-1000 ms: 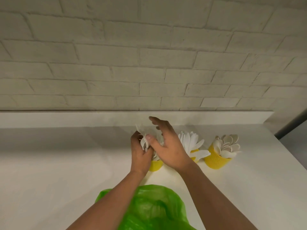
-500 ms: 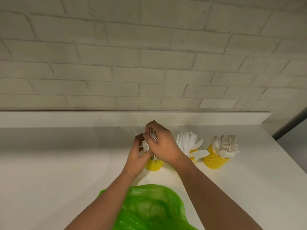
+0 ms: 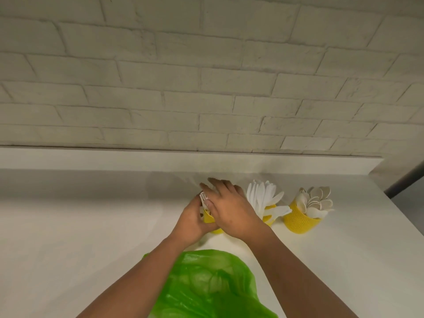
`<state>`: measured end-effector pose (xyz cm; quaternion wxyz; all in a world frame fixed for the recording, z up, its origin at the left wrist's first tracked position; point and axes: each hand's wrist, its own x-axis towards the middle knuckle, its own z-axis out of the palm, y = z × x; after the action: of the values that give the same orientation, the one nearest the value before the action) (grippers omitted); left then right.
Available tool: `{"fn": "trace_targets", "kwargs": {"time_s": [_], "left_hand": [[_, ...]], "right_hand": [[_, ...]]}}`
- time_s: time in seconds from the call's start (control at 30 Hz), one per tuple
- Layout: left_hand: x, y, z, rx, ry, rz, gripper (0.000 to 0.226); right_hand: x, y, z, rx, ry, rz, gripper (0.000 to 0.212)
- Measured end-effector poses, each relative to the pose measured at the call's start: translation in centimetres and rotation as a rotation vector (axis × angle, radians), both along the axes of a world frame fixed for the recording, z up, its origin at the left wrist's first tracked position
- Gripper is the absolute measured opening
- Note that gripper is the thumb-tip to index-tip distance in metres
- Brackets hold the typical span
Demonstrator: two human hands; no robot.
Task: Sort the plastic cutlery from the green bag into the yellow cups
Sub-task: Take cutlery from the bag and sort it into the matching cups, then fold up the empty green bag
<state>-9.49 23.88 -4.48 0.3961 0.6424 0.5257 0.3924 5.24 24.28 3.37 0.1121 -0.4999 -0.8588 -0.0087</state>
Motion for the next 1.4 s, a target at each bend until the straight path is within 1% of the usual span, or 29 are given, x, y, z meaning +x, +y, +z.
{"fn": "trace_targets", "kwargs": {"time_s": [0.07,0.13,0.2,0.23,0.27,0.33,0.37,0.4,0.43,0.5,0.53,0.6,0.67,0.73,0.77,0.83,0.87,0.9,0.97,1.03,1.1,1.17,1.3,1.4], "left_hand": [[0.2,-0.5,0.2,0.036,-0.017,0.011,0.065],[0.2,-0.8,0.5,0.079,-0.045,0.021,0.057],[0.1,-1.1,0.8,0.120,-0.052,0.008,0.052],[-0.1,-1.2,0.8,0.116,-0.043,-0.008,0.059],[-0.2,-1.2,0.6,0.099,-0.026,-0.003,0.076],[-0.8,-1.8,0.7,0.032,0.016,0.052,0.123],[-0.9,-2.2,0.9,0.014,0.030,0.085,0.135],[-1.0,-2.4,1.1,0.024,0.040,0.108,0.139],[-1.0,-2.6,1.4,0.059,0.053,0.110,0.138],[-1.0,-2.6,1.8,0.180,0.140,0.083,0.123],[-1.0,-2.6,1.9,0.210,0.190,0.067,0.115],[-1.1,-2.4,2.1,0.188,0.260,0.070,0.110],[-1.2,-2.3,2.2,0.168,0.292,0.078,0.112],[-1.2,-2.2,2.3,0.155,0.291,0.074,0.112],[-1.2,-2.1,2.4,0.144,0.285,0.078,0.112],[-1.1,-2.1,2.4,0.124,0.282,0.087,0.113],[-1.1,-2.1,2.3,0.117,0.282,0.089,0.115],[-1.0,-2.2,2.3,0.111,0.279,0.093,0.117],[-1.0,-2.2,2.1,0.100,0.275,0.112,0.120],[-1.0,-2.5,2.1,0.097,0.275,0.148,0.119],[-0.9,-2.8,2.0,0.101,0.253,0.184,0.117],[-0.7,-3.1,1.8,0.090,0.222,0.198,0.116],[-0.3,-3.1,1.7,0.060,0.202,0.219,0.121],[0.0,-3.7,2.3,0.022,0.199,0.227,0.131]], "right_hand": [[-0.4,-0.5,0.3,0.020,0.062,-0.040,0.056],[-0.7,-1.0,-0.1,-0.037,0.111,-0.097,0.062],[-1.0,-1.4,-0.9,-0.124,0.068,-0.091,0.065],[-1.1,-1.4,-1.0,-0.152,0.046,-0.075,0.066],[-1.2,-1.3,-1.0,-0.160,0.051,-0.062,0.067],[-1.3,-1.1,-0.5,-0.141,0.126,-0.067,0.067],[-1.3,-1.1,-0.4,-0.138,0.161,-0.074,0.064],[-1.2,-1.2,-0.5,-0.140,0.164,-0.070,0.062],[-1.1,-1.3,-0.6,-0.145,0.143,-0.058,0.061],[-0.9,-1.5,-1.0,-0.165,0.129,-0.036,0.062],[-0.8,-1.4,-1.2,-0.173,0.172,-0.047,0.063],[-0.7,-1.1,-1.1,-0.184,0.252,-0.105,0.068],[-0.6,-0.8,-1.0,-0.208,0.271,-0.140,0.069],[-0.6,-0.8,-0.6,-0.251,0.335,-0.166,0.065],[-0.6,-0.9,-0.5,-0.240,0.364,-0.195,0.064],[-0.6,-1.0,-0.7,-0.177,0.329,-0.253,0.066],[-0.5,-1.0,-0.9,-0.182,0.293,-0.260,0.067],[-0.5,-1.0,-1.0,-0.228,0.294,-0.255,0.066],[-0.4,-0.9,-0.8,-0.314,0.366,-0.229,0.064],[-0.1,-0.8,-0.1,-0.363,0.470,-0.221,0.064],[0.3,-1.0,0.2,-0.394,0.530,-0.208,0.062],[0.5,-1.6,0.2,-0.369,0.564,-0.186,0.059],[1.1,-3.8,-0.1,-0.278,0.695,-0.145,0.047],[2.1,-5.7,-0.1,-0.246,0.795,-0.166,0.041]]}}
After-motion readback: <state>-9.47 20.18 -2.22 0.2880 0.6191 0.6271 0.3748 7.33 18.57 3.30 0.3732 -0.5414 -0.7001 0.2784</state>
